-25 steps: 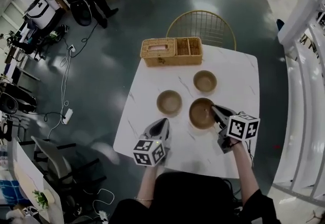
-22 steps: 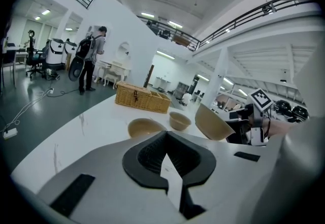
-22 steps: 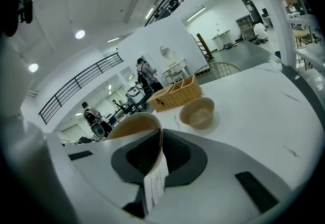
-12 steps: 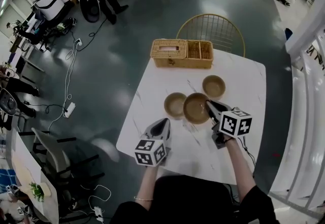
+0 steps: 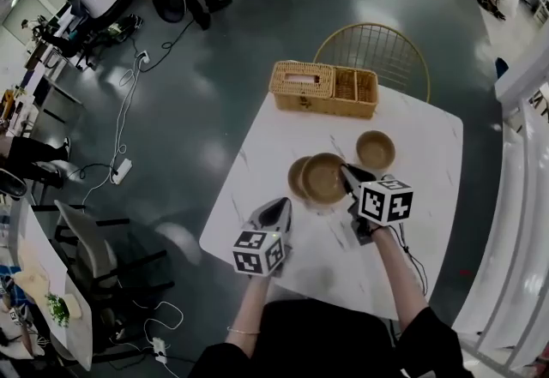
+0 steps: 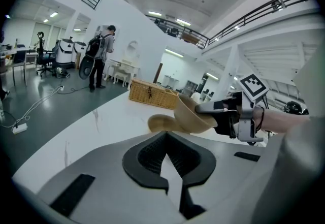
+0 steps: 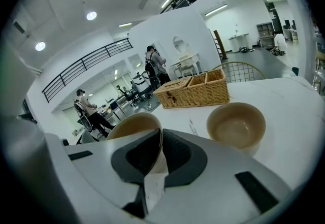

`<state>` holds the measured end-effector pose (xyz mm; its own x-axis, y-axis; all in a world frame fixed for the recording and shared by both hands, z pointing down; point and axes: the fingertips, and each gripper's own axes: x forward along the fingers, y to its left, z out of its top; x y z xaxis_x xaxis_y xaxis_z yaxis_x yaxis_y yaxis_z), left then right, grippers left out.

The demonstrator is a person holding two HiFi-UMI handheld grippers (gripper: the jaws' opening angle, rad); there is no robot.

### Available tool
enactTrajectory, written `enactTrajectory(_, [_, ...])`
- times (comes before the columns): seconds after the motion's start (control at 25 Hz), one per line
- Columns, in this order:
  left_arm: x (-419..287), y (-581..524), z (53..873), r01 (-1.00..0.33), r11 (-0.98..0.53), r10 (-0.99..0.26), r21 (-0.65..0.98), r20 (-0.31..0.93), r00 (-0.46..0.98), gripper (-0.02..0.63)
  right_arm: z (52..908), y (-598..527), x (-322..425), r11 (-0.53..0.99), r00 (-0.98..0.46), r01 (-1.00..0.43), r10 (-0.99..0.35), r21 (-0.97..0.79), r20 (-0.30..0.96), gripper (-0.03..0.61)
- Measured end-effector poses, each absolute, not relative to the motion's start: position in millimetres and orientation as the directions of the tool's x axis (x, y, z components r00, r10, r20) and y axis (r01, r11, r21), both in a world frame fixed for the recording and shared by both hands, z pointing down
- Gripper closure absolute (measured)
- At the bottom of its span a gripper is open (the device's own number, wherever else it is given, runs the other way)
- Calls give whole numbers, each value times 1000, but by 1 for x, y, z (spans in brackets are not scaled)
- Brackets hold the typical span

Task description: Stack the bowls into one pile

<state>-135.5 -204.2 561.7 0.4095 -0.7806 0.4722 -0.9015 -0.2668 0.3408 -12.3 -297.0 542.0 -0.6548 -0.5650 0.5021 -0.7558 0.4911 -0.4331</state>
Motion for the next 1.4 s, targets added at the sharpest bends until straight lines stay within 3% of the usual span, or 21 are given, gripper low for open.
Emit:
enactTrajectory(0.76, [-136,-209,586,-906,-211,-767,368,512,386,600,583,-316,-47,564,-605,-775,-534,-285,590,552])
enactTrajectory(1.4, [-140,-206,587,-905,-203,-767,374,514,384,600,586,-316,-58,627,-567,-769,-577,-126,588,551])
